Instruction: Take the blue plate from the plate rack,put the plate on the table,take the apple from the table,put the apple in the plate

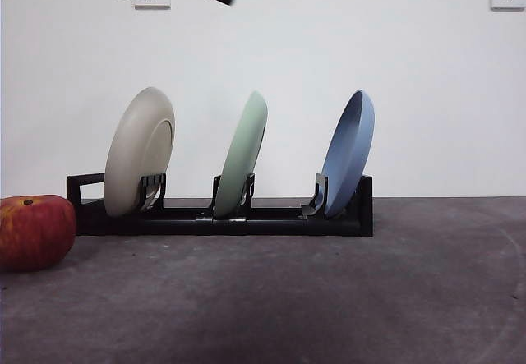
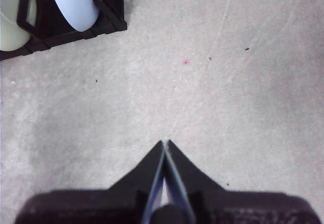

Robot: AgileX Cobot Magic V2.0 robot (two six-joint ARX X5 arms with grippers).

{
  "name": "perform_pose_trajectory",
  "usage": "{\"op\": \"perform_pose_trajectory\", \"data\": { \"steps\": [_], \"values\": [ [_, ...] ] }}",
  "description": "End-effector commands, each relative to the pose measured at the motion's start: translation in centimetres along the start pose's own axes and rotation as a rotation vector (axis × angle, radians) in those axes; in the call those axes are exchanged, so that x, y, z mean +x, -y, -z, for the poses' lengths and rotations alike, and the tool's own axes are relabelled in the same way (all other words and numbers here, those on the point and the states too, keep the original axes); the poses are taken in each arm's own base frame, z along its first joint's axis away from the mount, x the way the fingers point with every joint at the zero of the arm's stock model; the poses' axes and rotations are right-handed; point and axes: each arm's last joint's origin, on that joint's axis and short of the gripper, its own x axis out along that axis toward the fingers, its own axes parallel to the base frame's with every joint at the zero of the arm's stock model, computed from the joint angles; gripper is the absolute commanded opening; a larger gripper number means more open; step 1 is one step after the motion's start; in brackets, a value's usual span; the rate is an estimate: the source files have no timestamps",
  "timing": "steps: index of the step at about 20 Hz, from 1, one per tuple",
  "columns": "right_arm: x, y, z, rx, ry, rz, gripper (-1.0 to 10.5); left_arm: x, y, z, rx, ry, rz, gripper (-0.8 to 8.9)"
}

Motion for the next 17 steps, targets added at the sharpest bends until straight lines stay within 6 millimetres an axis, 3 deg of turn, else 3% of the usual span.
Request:
{"op": "perform_pose_trajectory", "data": {
  "steps": [1,6,8,9,11,13,17],
  "values": [
    [-0.1,0.0,-0.1,-0.013,0.008,-0.002,0.0,2.6,0.8,-0.7,0.037,-0.016,0.025,-0.06],
    [-0.1,0.0,-0.1,-0.01,0.005,-0.002,0.0,8.2,2.2,-1.1,0.064,-0.047,0.059,0.2],
    [-0.1,0.0,-0.1,-0.008,0.005,-0.001,0.0,10.2,2.6,-0.9,0.026,-0.041,0.081,1.92],
    [-0.1,0.0,0.0,-0.007,0.004,-0.001,0.0,11.1,2.9,-0.7,0.012,-0.038,0.095,1.96],
    [-0.1,0.0,0.0,-0.002,0.002,-0.001,0.0,12.4,3.4,-0.6,0.013,-0.022,0.112,2.11],
    [-0.1,0.0,0.0,-0.001,-0.005,0.001,0.0,13.0,4.1,-0.6,0.026,0.004,0.118,3.29],
    [-0.1,0.0,0.2,0.003,-0.022,0.005,0.0,13.4,5.3,-0.7,0.061,0.053,0.091,3.45]
  ]
}}
